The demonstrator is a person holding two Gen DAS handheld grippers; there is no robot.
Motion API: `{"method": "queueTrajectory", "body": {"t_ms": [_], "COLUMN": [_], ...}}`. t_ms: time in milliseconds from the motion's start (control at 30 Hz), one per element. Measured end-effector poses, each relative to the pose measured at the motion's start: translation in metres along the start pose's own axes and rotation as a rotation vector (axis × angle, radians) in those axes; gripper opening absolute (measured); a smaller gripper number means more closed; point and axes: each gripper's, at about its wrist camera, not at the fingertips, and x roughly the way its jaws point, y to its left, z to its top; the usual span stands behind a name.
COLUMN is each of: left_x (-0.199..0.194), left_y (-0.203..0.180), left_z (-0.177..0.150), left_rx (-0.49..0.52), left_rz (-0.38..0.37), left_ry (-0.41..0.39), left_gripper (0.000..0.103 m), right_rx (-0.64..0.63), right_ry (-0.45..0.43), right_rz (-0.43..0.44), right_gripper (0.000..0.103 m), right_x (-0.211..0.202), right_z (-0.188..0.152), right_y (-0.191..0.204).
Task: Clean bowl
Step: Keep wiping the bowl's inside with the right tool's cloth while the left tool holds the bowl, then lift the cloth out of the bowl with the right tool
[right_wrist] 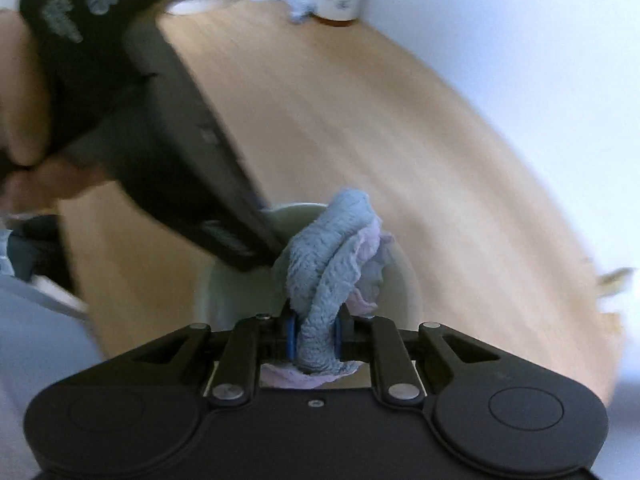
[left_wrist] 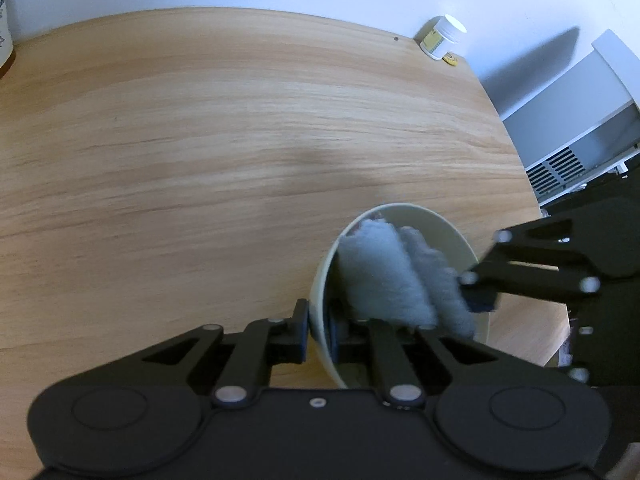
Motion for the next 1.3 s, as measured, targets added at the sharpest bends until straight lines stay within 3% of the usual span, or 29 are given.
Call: {"method": "queueTrajectory", "body": {"t_ms": [67,167,500,633,967,1000,1033,1167,1233,1300], "left_x": [0.000,0.000,0.000,-0.001,-0.003,-0.003,-0.004,-0.007,-0.011,-0.014], "left_y": [0.000,-0.002,-0.010,-0.009,-0.009,-0.008,-0.008,-0.002,0.000,-0.001], "left_z": [0.000,0.000,-0.002,-0.001,-0.003,-0.003,-0.004,-0.005,-0.005,-0.006], "left_rx": [0.004,0.017,0.040,0.029,0.005,0.002,-0.003,-0.068,-0.096,-0.102], "left_rz": [0.004,0.019,0.072,0.091,0.118,0.122,0.125,0.069,0.051,0.056], "left_ry": [0.001,0.004,-0.003,-0.011,-0.018,-0.018,-0.018,-0.028,-0.044,-0.059], "left_gripper": [0.009,0.009,0.009,0.009,0.010,0.009,0.010,0.014,0.015,0.028], "right_rx": [0.030,0.022,-0.066,-0.066,-0.021,-0.015,0.010,0.152,0.232,0.323], "right_ry": [0.003,0.001,0.014,-0.018,-0.125,-0.131,-0.153,-0.274,-0.325,-0.374], "right_rz": [0.071,0.088,-0.071,-0.153,-0.245,-0.249,-0.256,-0.271,-0.273,-0.272], "right_gripper": [0.019,0.018,0.017,0.018,0.018,0.018,0.018,0.018,0.018,0.018], "right_x": [0.014,0.023,0.010,0.004,-0.025,-0.040,-0.050,-0.075,-0.097,-0.105], "right_z": [0.002,0.005,-0.011,-0.011,-0.008,-0.020,-0.024,-0.006,-0.013,-0.025], "right_y": [-0.003,-0.004,0.012,0.016,0.021,0.025,0.024,-0.040,-0.048,-0.063]}}
